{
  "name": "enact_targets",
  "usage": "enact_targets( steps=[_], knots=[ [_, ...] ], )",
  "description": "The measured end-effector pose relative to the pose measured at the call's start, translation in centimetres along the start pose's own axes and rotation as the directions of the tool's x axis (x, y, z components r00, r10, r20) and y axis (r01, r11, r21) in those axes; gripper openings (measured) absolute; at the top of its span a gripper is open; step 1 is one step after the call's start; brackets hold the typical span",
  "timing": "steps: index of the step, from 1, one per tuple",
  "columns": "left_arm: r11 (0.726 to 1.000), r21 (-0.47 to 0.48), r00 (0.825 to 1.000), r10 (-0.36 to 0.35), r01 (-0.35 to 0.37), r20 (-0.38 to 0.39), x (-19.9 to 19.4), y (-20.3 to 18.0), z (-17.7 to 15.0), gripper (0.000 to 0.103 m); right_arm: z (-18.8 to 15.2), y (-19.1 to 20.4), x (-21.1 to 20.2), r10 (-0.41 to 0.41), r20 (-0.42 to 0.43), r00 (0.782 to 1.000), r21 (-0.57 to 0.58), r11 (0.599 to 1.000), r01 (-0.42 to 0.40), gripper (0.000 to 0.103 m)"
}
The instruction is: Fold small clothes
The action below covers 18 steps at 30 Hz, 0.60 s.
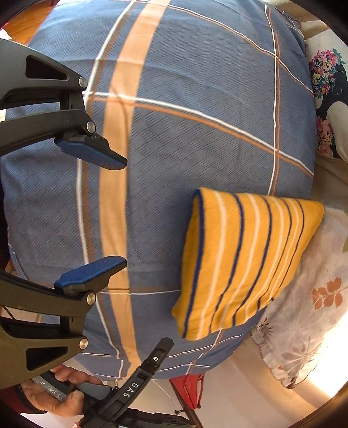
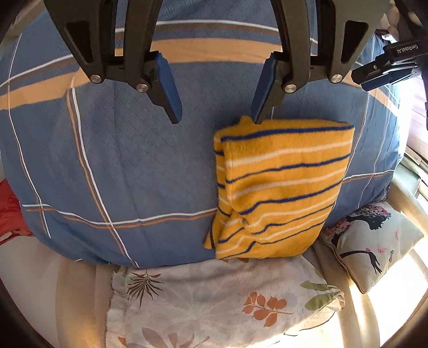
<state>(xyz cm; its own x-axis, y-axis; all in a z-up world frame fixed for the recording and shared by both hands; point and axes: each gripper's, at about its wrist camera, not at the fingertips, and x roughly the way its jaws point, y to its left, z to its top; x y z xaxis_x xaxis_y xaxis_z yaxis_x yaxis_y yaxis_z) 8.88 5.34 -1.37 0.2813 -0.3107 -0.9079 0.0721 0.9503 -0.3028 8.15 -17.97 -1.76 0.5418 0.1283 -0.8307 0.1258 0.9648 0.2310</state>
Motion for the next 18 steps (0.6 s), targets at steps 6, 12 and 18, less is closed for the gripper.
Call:
enact_targets(
  steps=[6,12,18],
  knots=[
    [0.999,0.026,1.0,0.024,-0.024,0.015,-1.1,-1.5,-2.4,0.066,-3.2,0.3,-1.2,0.013,-0.023,1.0,-0.039,0.999,-0.014,0.062],
    [0.997,0.041,0.991,0.066,-0.071,0.112,-3.8,-2.7,-3.8,0.066,-5.9,1.1,-2.2,0.024,-0.041,0.999,-0.08,0.996,-0.027,0.064],
    [0.994,0.038,0.974,0.09,-0.1,0.207,-6.3,-3.4,-4.7,0.066,-8.0,2.0,-3.6,0.031,-0.038,0.999,-0.109,0.993,-0.035,0.066]
  ],
)
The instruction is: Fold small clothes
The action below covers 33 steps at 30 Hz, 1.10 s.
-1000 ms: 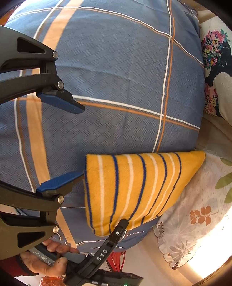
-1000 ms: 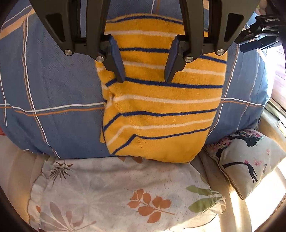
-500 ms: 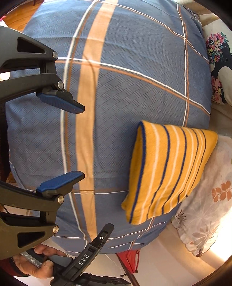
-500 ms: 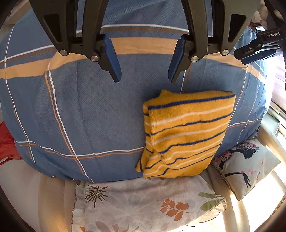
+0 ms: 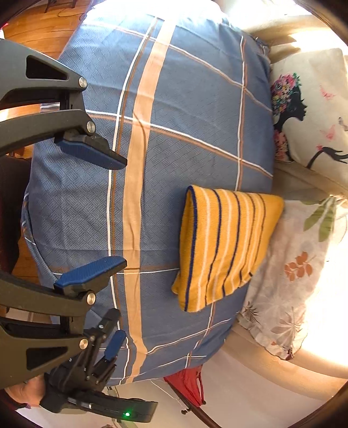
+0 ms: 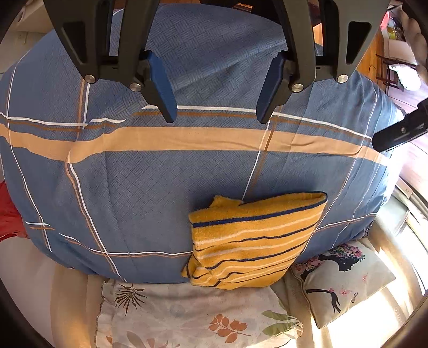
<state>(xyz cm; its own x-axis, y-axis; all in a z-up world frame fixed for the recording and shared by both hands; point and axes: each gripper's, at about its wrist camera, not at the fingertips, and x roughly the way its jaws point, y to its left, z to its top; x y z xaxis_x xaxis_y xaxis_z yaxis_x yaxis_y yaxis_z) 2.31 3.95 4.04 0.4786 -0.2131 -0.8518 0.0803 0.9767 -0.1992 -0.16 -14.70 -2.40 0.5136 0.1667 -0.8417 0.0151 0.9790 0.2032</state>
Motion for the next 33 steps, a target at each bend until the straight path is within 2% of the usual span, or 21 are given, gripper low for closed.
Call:
enact_targets(
  steps=[6,9,11,12,15,17,19,22,27,28,33],
  knots=[
    [1.0,-0.006,0.998,0.016,-0.016,0.057,-2.3,0.2,-0.7,0.066,-1.0,0.7,-1.2,0.0,0.03,1.0,-0.022,1.0,0.001,0.069],
    [0.999,-0.007,0.99,0.049,-0.049,0.131,-3.8,0.2,-0.8,0.066,-1.3,0.8,-1.6,0.004,0.038,0.999,-0.024,1.0,-0.003,0.069],
    [0.996,-0.005,0.976,0.083,-0.084,0.203,-5.4,0.1,-0.9,0.071,-1.4,1.0,-1.7,0.007,0.041,0.999,-0.023,1.0,-0.006,0.069],
    [0.995,-0.005,0.966,0.096,-0.098,0.242,-6.1,0.1,-1.0,0.077,-1.5,1.0,-1.8,0.009,0.043,0.999,-0.023,1.0,-0.008,0.069],
    [0.992,-0.013,0.927,0.119,-0.122,0.355,-8.6,0.1,-1.2,0.091,-1.7,1.3,-2.1,0.015,0.054,0.998,-0.025,1.0,-0.014,0.07],
    [0.993,-0.016,0.905,0.116,-0.119,0.409,-10.0,0.2,-1.2,0.096,-1.7,1.5,-2.2,0.015,0.062,0.998,-0.033,0.999,-0.013,0.07],
    [0.992,-0.031,0.892,0.122,-0.12,0.436,-10.9,0.7,-0.8,0.101,-1.7,1.8,-2.5,0.016,0.074,0.997,-0.043,0.999,-0.012,0.07],
    [0.987,-0.07,0.894,0.164,-0.148,0.417,-10.9,1.4,-0.1,0.103,-1.5,2.4,-2.9,0.012,0.093,0.996,-0.063,0.998,-0.006,0.07],
    [0.973,-0.059,0.9,0.23,-0.224,0.371,-9.6,1.8,1.0,0.103,-1.1,3.6,-3.8,-0.002,0.127,0.992,-0.108,0.994,0.016,0.07],
    [0.971,-0.059,0.904,0.236,-0.23,0.356,-9.1,1.8,1.0,0.103,-1.0,3.7,-3.9,-0.006,0.131,0.991,-0.112,0.993,0.021,0.071],
    [0.979,-0.08,0.948,0.2,-0.186,0.248,-6.6,1.8,-0.1,0.103,-1.1,4.0,-3.7,-0.017,0.127,0.992,-0.121,0.992,0.032,0.073]
  ],
)
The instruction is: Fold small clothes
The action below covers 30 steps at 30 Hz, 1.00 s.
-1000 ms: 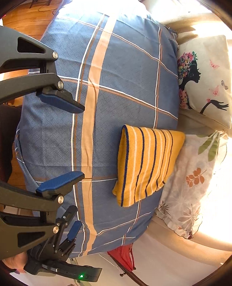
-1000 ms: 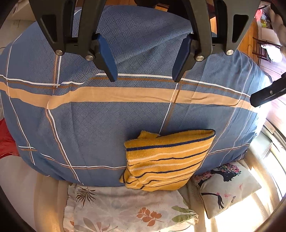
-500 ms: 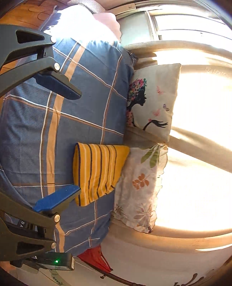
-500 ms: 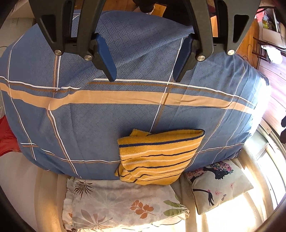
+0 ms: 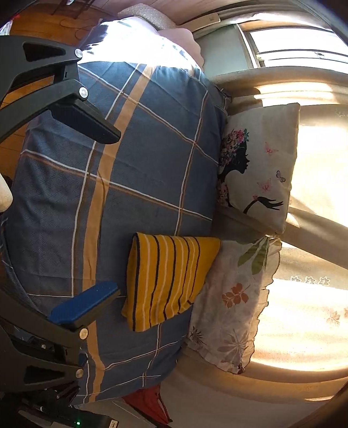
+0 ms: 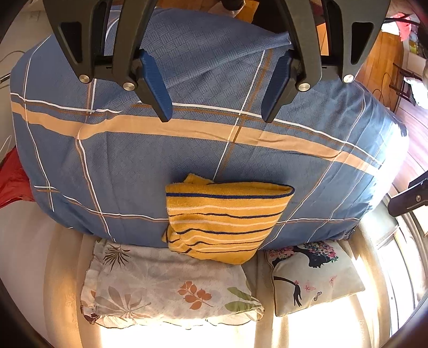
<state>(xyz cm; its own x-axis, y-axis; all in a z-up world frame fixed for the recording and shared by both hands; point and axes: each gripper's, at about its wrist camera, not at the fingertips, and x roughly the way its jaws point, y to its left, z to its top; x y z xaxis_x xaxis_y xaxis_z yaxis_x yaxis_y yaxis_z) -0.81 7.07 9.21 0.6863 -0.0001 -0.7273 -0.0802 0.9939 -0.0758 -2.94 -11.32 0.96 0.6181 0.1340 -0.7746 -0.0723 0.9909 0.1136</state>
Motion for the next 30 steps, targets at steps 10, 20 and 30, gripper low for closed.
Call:
enact_targets(
  steps=[10,20,30],
  knots=[
    [0.998,0.05,0.972,0.047,-0.036,-0.228,4.7,-1.3,-2.8,0.103,-0.7,-1.1,2.5,0.002,-0.079,0.997,0.053,0.999,0.002,0.073],
    [0.997,0.081,0.939,0.032,-0.004,-0.344,7.4,-2.4,-4.4,0.103,-1.2,-2.1,5.0,0.006,-0.144,0.99,0.071,0.997,0.004,0.073],
    [0.997,0.083,0.922,0.035,-0.003,-0.385,8.9,-2.7,-4.4,0.103,-0.5,-2.3,6.0,0.002,-0.147,0.989,0.068,0.998,0.008,0.074]
  ],
)
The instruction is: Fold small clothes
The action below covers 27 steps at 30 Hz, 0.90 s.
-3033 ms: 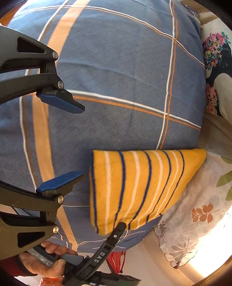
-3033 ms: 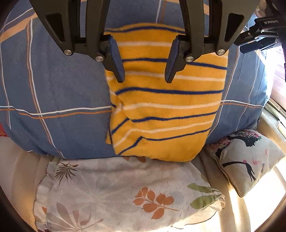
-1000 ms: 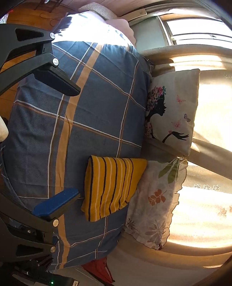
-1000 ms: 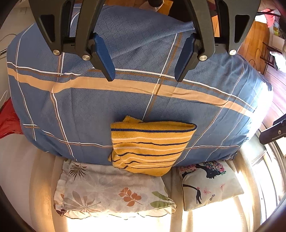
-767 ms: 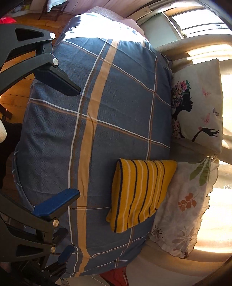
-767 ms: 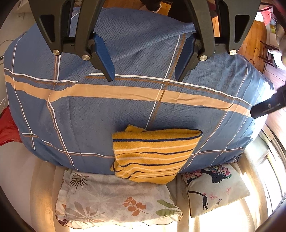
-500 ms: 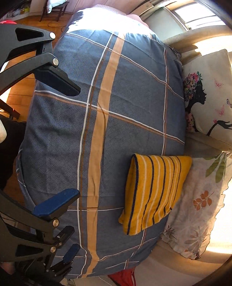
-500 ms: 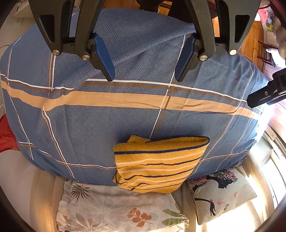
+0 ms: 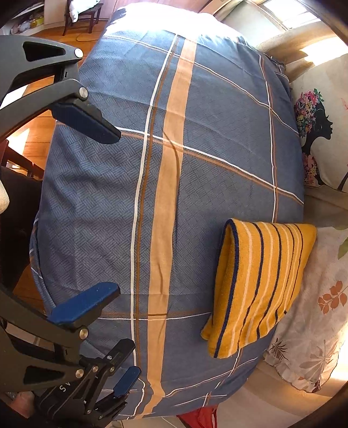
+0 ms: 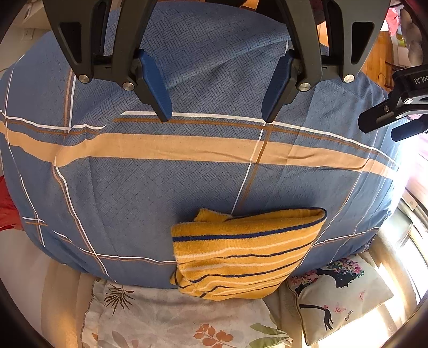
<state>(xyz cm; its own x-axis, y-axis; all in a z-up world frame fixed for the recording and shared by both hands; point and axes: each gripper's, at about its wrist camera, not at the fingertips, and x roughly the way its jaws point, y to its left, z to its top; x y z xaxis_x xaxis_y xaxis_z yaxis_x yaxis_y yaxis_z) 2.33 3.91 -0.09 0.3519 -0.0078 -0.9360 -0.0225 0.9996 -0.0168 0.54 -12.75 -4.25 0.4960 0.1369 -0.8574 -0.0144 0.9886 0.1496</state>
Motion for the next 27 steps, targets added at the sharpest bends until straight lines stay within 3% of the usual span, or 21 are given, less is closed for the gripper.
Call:
enact_targets(
  steps=[27],
  knots=[
    [0.999,0.017,0.999,-0.036,0.036,-0.027,1.5,-1.5,0.6,0.103,1.1,-0.5,0.7,-0.028,-0.003,1.0,-0.018,0.999,0.028,0.076]
  ],
)
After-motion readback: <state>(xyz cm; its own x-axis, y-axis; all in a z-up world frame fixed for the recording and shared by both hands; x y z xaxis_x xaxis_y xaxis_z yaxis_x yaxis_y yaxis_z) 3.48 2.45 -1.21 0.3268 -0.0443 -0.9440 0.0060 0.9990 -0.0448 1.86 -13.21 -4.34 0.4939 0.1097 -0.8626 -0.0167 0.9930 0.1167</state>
